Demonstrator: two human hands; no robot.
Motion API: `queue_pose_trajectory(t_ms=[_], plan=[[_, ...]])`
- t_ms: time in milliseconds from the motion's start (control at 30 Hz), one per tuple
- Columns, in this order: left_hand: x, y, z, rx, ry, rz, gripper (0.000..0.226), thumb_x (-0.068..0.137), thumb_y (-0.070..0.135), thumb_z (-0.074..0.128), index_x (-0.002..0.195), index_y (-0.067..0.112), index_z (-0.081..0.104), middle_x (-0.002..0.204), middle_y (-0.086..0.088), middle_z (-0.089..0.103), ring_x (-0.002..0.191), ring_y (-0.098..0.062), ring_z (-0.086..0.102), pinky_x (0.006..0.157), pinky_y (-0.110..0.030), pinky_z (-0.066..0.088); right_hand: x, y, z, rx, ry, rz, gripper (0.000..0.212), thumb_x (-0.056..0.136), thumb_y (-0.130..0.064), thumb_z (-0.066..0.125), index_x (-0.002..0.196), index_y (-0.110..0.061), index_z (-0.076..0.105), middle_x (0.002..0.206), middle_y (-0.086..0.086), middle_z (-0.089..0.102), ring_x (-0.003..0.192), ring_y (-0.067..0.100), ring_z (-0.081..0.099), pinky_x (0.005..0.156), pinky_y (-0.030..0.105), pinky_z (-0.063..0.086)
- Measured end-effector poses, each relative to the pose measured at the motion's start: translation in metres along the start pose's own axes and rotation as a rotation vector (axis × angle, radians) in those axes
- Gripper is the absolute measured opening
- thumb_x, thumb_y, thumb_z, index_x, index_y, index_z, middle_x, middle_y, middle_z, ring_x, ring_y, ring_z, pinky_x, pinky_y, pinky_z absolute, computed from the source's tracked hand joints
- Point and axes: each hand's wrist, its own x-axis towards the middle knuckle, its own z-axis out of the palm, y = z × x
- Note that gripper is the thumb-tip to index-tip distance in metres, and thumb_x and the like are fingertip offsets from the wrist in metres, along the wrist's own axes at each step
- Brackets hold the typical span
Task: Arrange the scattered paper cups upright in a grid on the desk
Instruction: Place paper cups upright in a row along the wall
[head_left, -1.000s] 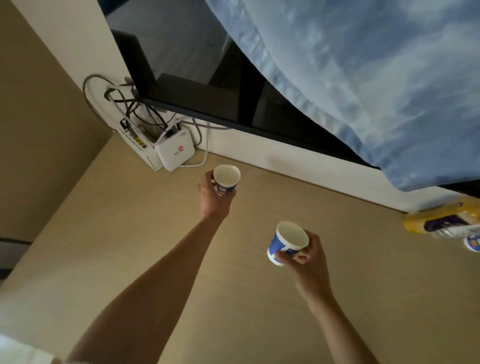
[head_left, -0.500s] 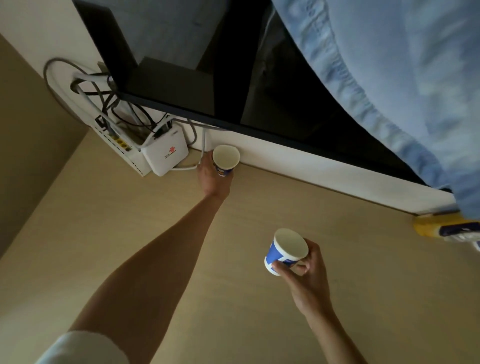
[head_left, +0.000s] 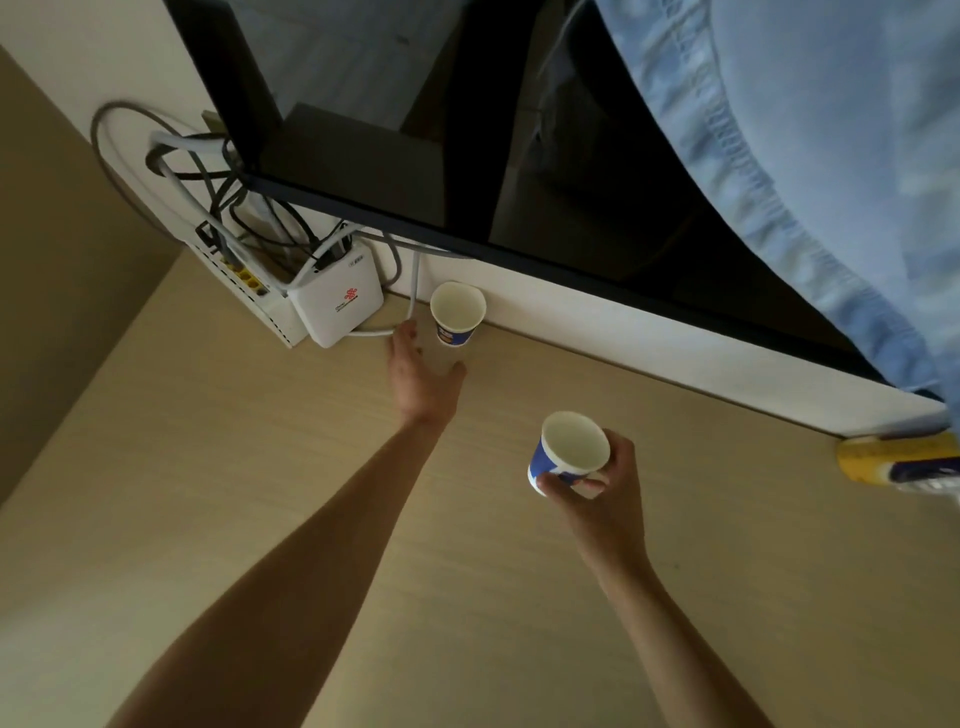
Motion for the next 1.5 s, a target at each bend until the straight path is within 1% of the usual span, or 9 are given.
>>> queue_pose_trajectory(t_ms=[167,300,400,600,733,833,933,1067,1500], plan=[[-0.047,-0.013,-0.029,-0.081,-0.024,0.028,0.082,0.074,0.014,0.086,0.142,0.015,0.042,0.131,0.004,0.048,0.105,-0.017,0.056,0.084,-0.038,0.055,0.04,-0.006,0.024,-0.034,-0.019,-0.088,0.069,0.07,-0.005,0.088,0.124,-0.021,0.049,0.11,-0.014,0.059,0.097,0.003,0.062,0.074,0.022,0.055],[-0.078,-0.015,-0.047,-0.102,-0.04,0.056,0.078,0.076,0.017,0.085,0.141,0.018,0.044,0.13,0.009,0.048,0.107,-0.015,0.057,0.074,-0.019,0.049,0.073,-0.016,0.046,-0.071,-0.017,-0.108,0.067,0.07,-0.007,0.087,0.123,-0.018,0.049,0.104,-0.017,0.059,0.085,-0.013,0.058,0.07,0.009,0.047],[-0.093,-0.011,-0.055,-0.134,-0.021,0.054,0.074,0.077,0.018,0.085,0.14,0.019,0.046,0.131,0.01,0.048,0.108,-0.011,0.057,0.075,-0.017,0.048,0.095,-0.016,0.06,-0.098,-0.001,-0.125,0.068,0.069,-0.006,0.087,0.124,-0.014,0.047,0.099,-0.018,0.057,0.082,-0.017,0.057,0.067,0.003,0.043],[-0.11,-0.008,-0.068,-0.153,-0.02,0.07,0.071,0.077,0.018,0.085,0.137,0.02,0.049,0.129,0.011,0.05,0.11,-0.007,0.058,0.077,-0.022,0.052,0.124,-0.011,0.08,-0.123,0.042,-0.104,0.071,0.07,-0.009,0.086,0.127,-0.01,0.044,0.111,0.0,0.061,0.086,0.011,0.06,0.061,0.001,0.041],[-0.114,-0.017,-0.082,-0.158,-0.008,0.056,0.068,0.077,0.031,0.08,0.136,0.022,0.05,0.131,0.011,0.051,0.112,-0.007,0.059,0.079,-0.025,0.053,0.132,-0.005,0.09,-0.125,0.043,-0.13,0.071,0.069,-0.01,0.085,0.127,-0.014,0.044,0.114,0.0,0.063,0.081,-0.001,0.061,0.067,0.01,0.047],[-0.114,-0.021,-0.089,-0.158,-0.008,0.034,0.067,0.076,0.034,0.079,0.136,0.022,0.051,0.131,0.011,0.052,0.113,-0.007,0.059,0.081,-0.029,0.054,0.138,-0.001,0.097,-0.101,0.068,-0.142,0.07,0.068,-0.011,0.083,0.127,-0.018,0.045,0.114,-0.002,0.065,0.084,0.008,0.066,0.076,0.029,0.056],[-0.115,-0.021,-0.089,-0.155,-0.019,0.023,0.065,0.08,0.025,0.083,0.136,0.02,0.051,0.131,0.009,0.053,0.114,-0.008,0.059,0.083,-0.036,0.056,0.141,0.0,0.103,-0.086,0.095,-0.163,0.067,0.068,-0.013,0.084,0.124,-0.017,0.048,0.111,-0.001,0.066,0.085,0.017,0.067,0.079,0.037,0.058],[-0.118,-0.016,-0.085,-0.158,-0.042,0.02,0.066,0.075,0.036,0.076,0.135,0.022,0.052,0.129,0.013,0.053,0.113,-0.008,0.059,0.082,-0.034,0.056,0.146,0.003,0.106,-0.085,0.113,-0.179,0.062,0.066,-0.014,0.085,0.119,-0.015,0.051,0.107,0.0,0.067,0.088,0.018,0.067,0.081,0.039,0.059],[-0.119,-0.01,-0.081,-0.17,-0.063,0.013,0.059,0.076,0.033,0.076,0.131,0.025,0.055,0.124,0.02,0.055,0.114,-0.007,0.059,0.081,-0.032,0.055,0.158,0.002,0.113,-0.07,0.12,-0.172,0.066,0.061,-0.017,0.087,0.116,-0.02,0.052,0.111,0.002,0.068,0.097,0.02,0.068,0.084,0.036,0.057]])
